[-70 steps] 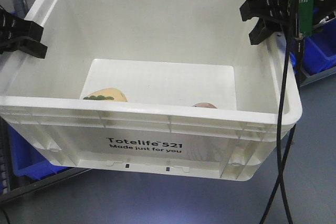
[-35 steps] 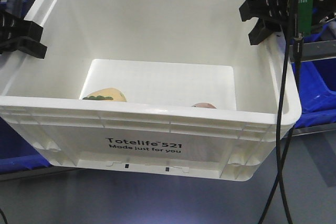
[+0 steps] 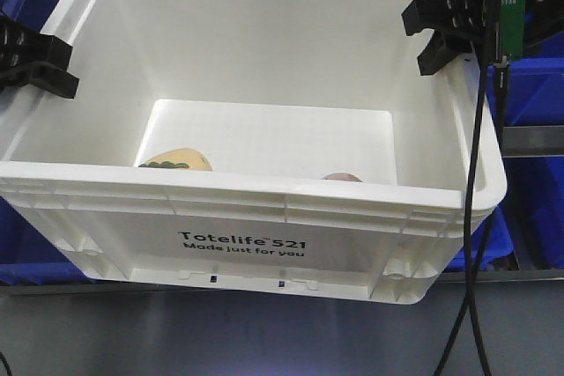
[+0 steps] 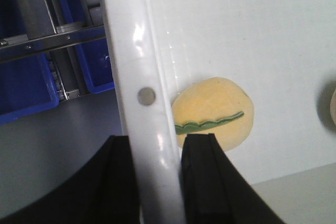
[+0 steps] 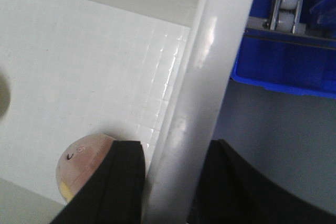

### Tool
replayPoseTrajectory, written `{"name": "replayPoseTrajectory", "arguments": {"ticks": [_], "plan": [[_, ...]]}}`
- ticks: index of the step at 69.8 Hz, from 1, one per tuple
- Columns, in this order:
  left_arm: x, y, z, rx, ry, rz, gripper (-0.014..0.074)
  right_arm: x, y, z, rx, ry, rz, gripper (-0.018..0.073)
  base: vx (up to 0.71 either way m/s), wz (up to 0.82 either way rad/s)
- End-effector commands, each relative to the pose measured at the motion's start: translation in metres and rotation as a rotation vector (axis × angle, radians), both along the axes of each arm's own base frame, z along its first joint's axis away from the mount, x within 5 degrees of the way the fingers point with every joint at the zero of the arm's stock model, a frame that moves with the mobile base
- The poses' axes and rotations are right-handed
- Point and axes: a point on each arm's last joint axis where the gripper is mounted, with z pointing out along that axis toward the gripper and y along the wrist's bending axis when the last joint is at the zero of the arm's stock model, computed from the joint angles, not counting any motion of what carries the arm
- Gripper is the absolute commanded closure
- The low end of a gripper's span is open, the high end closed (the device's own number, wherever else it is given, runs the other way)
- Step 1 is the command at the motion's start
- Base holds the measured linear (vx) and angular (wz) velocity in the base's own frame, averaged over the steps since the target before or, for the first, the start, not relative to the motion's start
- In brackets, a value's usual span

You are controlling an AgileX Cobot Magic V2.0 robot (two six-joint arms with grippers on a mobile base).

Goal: Place moving items into box and shelve
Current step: 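Hold the tote raised while the base aligns with the shelf rack, then hold the tote steady above the roller shelf slot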

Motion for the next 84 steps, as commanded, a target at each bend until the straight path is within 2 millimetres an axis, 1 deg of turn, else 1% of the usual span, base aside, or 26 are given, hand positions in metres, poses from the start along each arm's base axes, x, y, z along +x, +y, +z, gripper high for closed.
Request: {"name": "replayPoseTrajectory", "arguments": {"ticks": [1, 84], "plan": [[-0.0050, -0.0058, 0.0307, -0.089, -0.168, 0.002, 0.0613, -0.0104, 0.0012, 0.0334, 0.083, -0.161, 0.031, 0.0571, 0.18, 0.17], [-0.0046, -0.0058, 0.0306, -0.089, -0.169, 0.003, 0.0613, -0.0101, 0.0012, 0.0335, 0.083, -0.164, 0.030, 0.0571, 0.20, 0.03]]}}
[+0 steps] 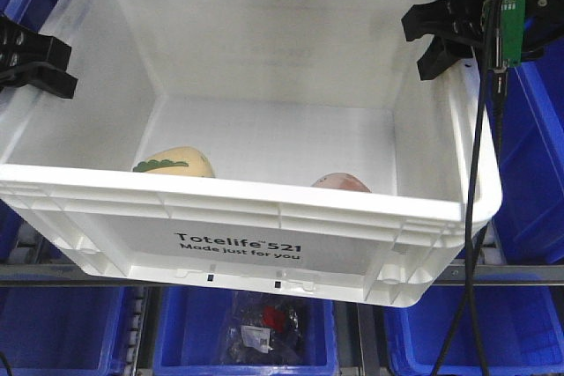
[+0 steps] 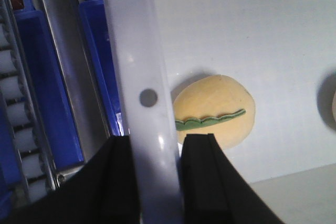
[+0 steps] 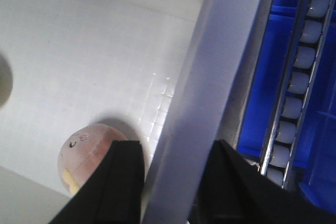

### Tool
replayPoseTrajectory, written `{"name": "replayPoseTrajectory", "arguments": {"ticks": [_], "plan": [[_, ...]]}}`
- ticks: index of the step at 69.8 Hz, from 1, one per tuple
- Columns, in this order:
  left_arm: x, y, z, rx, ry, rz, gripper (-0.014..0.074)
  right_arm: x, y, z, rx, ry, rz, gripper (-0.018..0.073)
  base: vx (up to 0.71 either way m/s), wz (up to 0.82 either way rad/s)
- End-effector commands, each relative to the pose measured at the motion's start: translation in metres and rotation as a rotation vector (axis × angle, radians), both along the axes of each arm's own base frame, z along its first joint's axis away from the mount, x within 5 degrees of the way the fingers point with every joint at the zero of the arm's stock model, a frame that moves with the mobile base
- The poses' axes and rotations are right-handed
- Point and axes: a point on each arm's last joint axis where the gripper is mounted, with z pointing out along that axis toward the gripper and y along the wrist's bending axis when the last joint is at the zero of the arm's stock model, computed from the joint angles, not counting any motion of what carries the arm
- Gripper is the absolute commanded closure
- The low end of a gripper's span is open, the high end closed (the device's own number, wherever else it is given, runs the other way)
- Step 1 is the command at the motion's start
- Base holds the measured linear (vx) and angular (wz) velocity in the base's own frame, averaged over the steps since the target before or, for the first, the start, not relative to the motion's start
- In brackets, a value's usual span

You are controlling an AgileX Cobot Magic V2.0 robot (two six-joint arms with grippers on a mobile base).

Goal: Place moving items into box and shelve
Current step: 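Hold the tote steady above the roller shelf slot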

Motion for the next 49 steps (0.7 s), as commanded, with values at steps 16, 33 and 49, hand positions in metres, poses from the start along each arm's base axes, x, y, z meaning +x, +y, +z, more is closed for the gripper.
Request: {"name": "replayPoseTrajectory", "arguments": {"ticks": [16, 33, 49], "plan": [[-0.0043, -0.0068, 0.0305, -0.099, -0.167, 0.003, 0.0613, -0.0025, 0.0014, 0.0321, 0.083, -0.163, 0.028, 0.0571, 0.02, -0.03], [-0.0046, -0.0068, 0.0307, -0.099, -0.167, 0.002, 0.0613, -0.0025, 0.0014, 0.0321, 0.083, -0.163, 0.028, 0.0571, -0.02, 0.01], [-0.0046, -0.0068, 0.0307, -0.099, -0.167, 0.002, 0.0613, -0.0026, 0.0014, 0.0321, 0.082, -0.162, 0.028, 0.0571, -0.05, -0.02]]}}
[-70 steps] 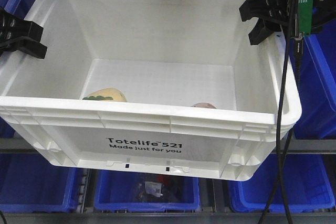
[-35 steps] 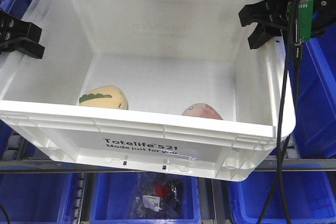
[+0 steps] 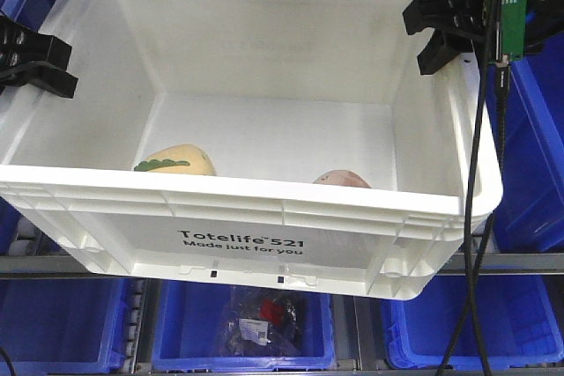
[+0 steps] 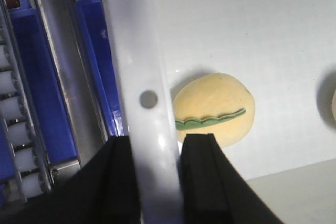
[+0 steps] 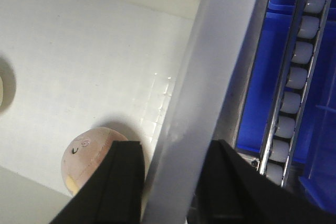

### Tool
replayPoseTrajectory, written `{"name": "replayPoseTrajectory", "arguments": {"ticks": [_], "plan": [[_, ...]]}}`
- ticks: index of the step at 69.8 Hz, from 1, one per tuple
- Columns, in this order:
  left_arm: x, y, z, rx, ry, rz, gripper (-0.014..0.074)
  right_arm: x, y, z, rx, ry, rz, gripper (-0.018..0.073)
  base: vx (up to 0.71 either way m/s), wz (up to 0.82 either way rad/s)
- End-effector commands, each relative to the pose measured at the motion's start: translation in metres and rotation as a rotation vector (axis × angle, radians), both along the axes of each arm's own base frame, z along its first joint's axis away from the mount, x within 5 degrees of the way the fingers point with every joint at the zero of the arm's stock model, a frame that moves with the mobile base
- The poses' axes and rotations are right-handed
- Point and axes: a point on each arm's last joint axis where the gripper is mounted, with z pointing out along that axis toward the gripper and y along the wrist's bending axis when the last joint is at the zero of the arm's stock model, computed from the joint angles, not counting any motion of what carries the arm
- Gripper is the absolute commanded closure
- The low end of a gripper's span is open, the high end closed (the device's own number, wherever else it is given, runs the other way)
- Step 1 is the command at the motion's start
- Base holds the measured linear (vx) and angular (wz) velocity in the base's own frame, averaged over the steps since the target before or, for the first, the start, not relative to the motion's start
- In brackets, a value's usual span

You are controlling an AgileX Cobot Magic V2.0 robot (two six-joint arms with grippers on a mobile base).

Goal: Place moving items into box and shelve
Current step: 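Hold the tote steady above the roller shelf slot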

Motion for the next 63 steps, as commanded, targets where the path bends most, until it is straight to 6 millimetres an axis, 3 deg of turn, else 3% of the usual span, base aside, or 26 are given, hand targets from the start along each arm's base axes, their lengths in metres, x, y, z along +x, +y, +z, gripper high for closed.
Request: {"name": "replayPoseTrajectory", "arguments": {"ticks": [1, 63], "plan": [[-0.0047, -0.0063, 0.0304, -0.092, -0.166, 0.001, 0.0613, -0.0079, 0.0013, 0.0309, 0.078, -0.156, 0.025, 0.0571, -0.06, -0.01], [-0.0048, -0.0063, 0.0304, -0.092, -0.165, 0.001, 0.0613, -0.0079, 0.0014, 0.0309, 0.079, -0.156, 0.025, 0.0571, -0.04, 0.01]]}}
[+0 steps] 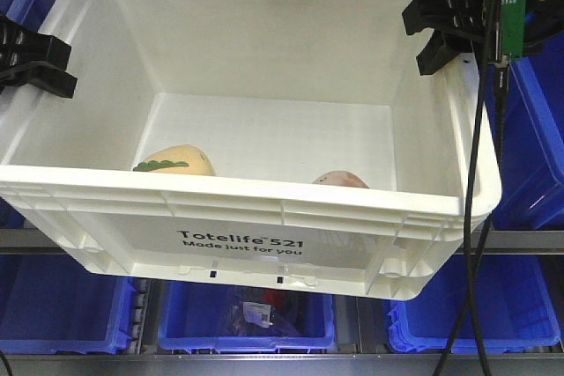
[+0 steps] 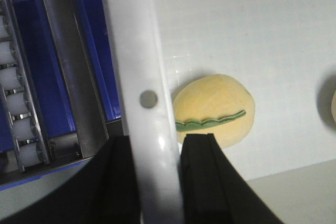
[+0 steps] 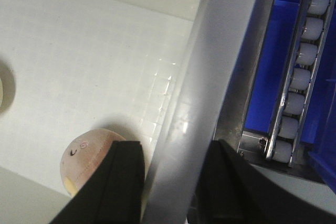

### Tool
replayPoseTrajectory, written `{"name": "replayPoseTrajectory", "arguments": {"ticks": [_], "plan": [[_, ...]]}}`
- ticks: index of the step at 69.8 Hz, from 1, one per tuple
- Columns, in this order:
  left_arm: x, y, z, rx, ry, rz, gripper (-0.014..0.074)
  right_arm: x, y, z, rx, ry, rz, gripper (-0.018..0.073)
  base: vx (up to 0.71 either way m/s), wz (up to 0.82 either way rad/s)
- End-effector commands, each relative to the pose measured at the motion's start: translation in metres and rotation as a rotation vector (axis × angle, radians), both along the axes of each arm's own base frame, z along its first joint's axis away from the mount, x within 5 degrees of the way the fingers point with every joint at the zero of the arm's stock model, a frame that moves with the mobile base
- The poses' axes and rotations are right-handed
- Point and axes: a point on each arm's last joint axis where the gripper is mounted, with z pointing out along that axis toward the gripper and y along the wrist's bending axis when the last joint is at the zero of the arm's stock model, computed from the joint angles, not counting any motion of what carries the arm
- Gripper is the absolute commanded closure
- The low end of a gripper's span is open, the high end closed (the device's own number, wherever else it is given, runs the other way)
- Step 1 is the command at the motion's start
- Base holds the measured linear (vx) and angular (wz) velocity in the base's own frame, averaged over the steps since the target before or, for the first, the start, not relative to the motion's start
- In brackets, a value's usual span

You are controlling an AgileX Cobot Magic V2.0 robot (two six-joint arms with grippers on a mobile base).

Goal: Place moving items into box and shelve
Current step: 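Hold the tote steady above the roller shelf slot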

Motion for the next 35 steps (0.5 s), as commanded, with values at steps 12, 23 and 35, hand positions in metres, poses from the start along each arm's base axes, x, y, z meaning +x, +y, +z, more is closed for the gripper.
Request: {"name": "replayPoseTrajectory", "arguments": {"ticks": [12, 23, 35], "plan": [[-0.0047, -0.0064, 0.0305, -0.092, -0.166, 0.001, 0.0613, -0.0078, 0.0012, 0.0309, 0.077, -0.157, 0.024, 0.0571, 0.00, 0.00], [-0.0047, -0.0064, 0.0305, -0.092, -0.166, 0.001, 0.0613, -0.0078, 0.0012, 0.0309, 0.077, -0.157, 0.024, 0.0571, 0.00, 0.00], [-0.0047, -0.0064, 0.0305, -0.092, -0.166, 0.001, 0.0613, -0.0078, 0.0012, 0.0309, 0.077, -0.157, 0.024, 0.0571, 0.00, 0.00]]}}
